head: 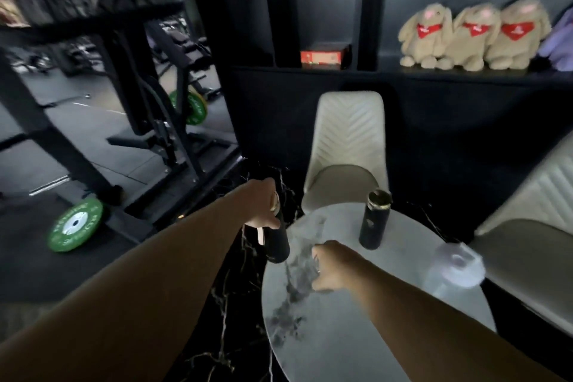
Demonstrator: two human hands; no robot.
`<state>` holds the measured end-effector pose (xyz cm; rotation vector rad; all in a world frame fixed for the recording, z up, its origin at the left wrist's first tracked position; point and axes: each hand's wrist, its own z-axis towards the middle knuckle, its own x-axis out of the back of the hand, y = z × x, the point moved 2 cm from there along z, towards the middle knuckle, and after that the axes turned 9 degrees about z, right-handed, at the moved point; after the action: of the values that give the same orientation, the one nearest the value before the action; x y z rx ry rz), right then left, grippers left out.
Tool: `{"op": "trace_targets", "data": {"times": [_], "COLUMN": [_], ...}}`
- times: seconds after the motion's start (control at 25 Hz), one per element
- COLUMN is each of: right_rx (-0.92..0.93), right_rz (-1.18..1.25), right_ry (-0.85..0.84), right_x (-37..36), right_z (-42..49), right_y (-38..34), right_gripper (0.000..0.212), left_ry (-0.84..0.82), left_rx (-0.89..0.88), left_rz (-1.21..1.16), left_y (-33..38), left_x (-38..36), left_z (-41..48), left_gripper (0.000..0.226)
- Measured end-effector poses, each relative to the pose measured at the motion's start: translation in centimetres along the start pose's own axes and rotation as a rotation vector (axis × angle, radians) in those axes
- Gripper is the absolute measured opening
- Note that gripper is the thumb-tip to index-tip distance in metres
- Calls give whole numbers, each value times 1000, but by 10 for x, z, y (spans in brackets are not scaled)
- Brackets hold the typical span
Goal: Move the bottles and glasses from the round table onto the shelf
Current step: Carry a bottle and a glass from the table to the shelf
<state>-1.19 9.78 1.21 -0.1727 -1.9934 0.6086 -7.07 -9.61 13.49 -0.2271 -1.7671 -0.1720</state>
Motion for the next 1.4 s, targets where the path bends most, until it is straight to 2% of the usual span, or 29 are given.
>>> {"op": "trace_targets", "data": {"times": [0.16,0.32,0.44,0.56,0.8,1.04,1.2,1.4], "right_rx": [207,287,278,250,178,172,161,159], "right_rz": [24,-25,-40,-49,-76,-50,-49,9], "right_ry": [107,216,279,331,362,388,408,436], "right_x": [57,108,147,179,230,274,311,394], "right_z": [38,94,148,202,278,361,456,609], "right_y": [-61,-118,-160,-214,-314,-367,-361,-336], "right_gripper": [46,39,43,46,38,33,40,46], "left_ry": [103,191,287,380,448,512,549,503], "left_rx": [143,259,235,195,121,95,65,41], "left_rz": [-29,-116,-224,-250,-256,-226,-227,-195], "left_y": [-72,-163,-228,-291,-385,-452,-493,-532], "left_x": [49,81,104,135,201,240,249,272], "left_z": [-19,-26,-13,11,76,177,275,448], "left_gripper": [59,54,43,45,51,61,62,52]}}
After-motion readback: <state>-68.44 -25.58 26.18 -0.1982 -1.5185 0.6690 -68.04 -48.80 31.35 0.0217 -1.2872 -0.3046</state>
